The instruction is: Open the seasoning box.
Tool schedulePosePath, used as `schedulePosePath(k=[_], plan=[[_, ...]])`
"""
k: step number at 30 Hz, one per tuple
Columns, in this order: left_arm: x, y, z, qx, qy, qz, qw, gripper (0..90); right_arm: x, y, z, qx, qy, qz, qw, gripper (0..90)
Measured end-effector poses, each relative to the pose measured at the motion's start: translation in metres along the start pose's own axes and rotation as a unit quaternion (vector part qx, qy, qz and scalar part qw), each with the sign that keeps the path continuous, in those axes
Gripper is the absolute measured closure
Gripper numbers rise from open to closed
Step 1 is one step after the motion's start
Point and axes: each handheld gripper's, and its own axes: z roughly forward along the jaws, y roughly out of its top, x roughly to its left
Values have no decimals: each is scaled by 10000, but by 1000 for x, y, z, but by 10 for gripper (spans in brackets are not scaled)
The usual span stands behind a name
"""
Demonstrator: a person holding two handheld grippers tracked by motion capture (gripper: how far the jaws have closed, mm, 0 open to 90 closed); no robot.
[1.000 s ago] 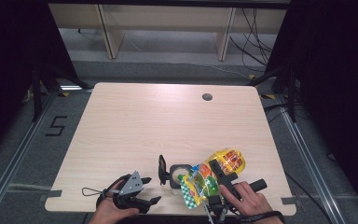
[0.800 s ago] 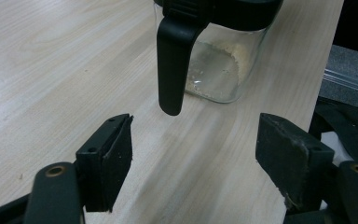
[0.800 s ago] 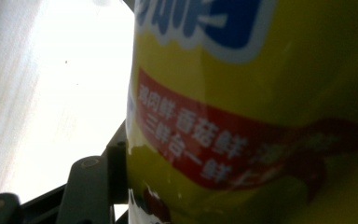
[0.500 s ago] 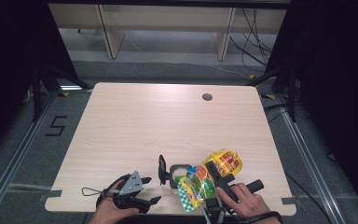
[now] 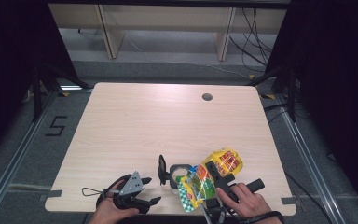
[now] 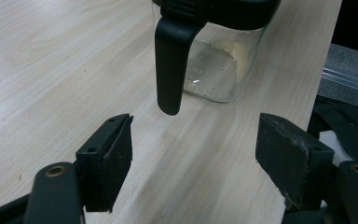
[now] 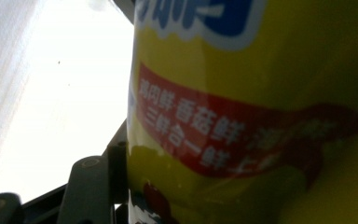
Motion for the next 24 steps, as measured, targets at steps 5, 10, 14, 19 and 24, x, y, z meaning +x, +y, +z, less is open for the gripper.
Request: schedulePosePath(k=[5,10,14,19,24], plan=[[0,0,-1,-12,6,-21,10000,269,0,-5,1,48,-25,65,10000,419],[0,0,0,12,44,1,10000,269,0,-5,1,91,-55,-116,9999,419],[0,0,0,-17,12,-17,10000,269,1,0,2,-73,-117,-118,9998,425],[1,1,-1,28,-12,57,10000,269,0,-2,1,-14,-71,-98,9999,426],[0,1,-1,32,-2,-28,10000,268,0,-3,0,7,-65,-83,9999,426]])
